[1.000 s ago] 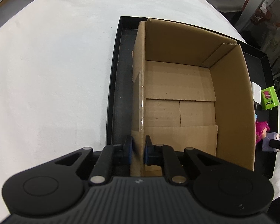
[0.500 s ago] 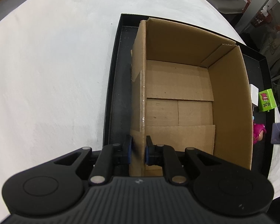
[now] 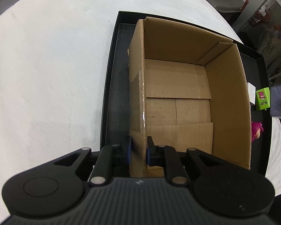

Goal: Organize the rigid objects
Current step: 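Carry the bunny block into the cardboard box and open the right gripper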

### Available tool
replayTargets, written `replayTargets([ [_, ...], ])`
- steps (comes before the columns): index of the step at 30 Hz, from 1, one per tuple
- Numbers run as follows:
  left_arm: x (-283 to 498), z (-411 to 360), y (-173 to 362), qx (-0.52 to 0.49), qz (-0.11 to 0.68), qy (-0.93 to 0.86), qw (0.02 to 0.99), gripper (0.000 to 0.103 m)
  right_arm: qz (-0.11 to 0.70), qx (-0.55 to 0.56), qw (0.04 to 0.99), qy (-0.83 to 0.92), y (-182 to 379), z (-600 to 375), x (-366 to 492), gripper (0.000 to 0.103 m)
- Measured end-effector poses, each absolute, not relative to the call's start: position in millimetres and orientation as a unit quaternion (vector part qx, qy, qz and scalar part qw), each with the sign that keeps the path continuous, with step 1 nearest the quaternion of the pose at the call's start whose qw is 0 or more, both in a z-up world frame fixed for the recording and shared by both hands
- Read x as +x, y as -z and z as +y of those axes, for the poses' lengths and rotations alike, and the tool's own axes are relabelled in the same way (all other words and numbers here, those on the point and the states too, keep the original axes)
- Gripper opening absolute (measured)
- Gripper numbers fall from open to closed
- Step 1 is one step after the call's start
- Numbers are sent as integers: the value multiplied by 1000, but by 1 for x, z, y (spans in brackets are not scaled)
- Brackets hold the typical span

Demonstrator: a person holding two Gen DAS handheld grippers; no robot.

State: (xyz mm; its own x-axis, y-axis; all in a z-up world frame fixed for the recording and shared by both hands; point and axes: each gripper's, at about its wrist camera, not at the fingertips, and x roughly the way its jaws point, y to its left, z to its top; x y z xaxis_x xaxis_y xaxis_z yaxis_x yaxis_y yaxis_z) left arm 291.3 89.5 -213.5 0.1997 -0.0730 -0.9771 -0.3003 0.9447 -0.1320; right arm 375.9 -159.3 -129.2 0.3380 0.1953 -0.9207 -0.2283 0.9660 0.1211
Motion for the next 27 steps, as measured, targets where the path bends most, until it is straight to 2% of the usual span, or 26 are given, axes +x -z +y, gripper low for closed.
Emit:
replayTargets([
  [17,291,97,214,-156,628,-66,760,15,548,-39,813,-194,120,-71,380,44],
  [27,290,108,217,-186,629,-64,752,15,564,-28,797,-216,138,-36,388,44],
])
